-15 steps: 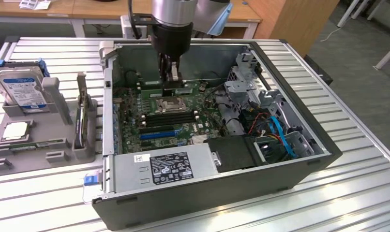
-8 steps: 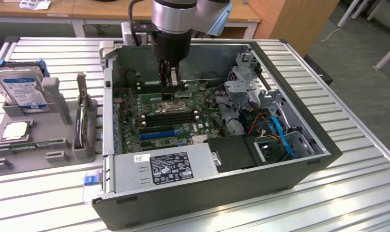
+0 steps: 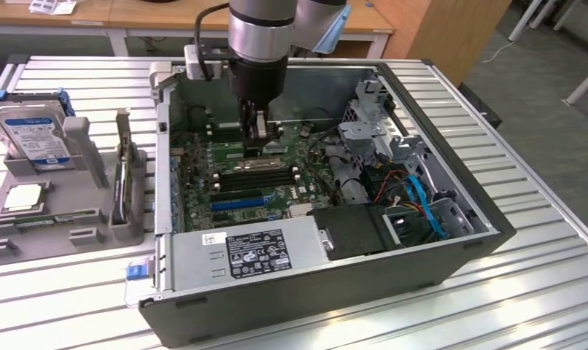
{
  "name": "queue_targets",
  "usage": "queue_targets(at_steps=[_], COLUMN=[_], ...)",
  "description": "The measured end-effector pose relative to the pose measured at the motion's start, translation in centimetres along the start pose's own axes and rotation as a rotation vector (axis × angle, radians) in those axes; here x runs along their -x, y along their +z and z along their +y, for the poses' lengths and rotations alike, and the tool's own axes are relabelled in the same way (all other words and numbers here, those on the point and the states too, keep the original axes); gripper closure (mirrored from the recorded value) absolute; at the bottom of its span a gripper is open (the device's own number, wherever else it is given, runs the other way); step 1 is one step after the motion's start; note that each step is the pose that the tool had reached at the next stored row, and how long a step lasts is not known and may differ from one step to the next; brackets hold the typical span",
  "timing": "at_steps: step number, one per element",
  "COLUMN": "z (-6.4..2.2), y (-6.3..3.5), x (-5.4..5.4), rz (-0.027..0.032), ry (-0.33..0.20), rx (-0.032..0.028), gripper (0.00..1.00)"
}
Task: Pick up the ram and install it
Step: 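Insert the ram into the slot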
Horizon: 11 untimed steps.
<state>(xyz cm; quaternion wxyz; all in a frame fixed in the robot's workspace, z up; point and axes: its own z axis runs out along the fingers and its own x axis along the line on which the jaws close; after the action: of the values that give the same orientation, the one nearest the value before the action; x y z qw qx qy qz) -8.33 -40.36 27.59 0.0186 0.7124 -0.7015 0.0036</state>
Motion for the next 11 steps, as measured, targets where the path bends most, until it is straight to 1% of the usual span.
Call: queue_targets(at_steps=[11], z=[-0.04], y=[2.01], x=[0.1], rz=[0.0], ry=[0.006], rx=[0.0002], gripper=[0.86])
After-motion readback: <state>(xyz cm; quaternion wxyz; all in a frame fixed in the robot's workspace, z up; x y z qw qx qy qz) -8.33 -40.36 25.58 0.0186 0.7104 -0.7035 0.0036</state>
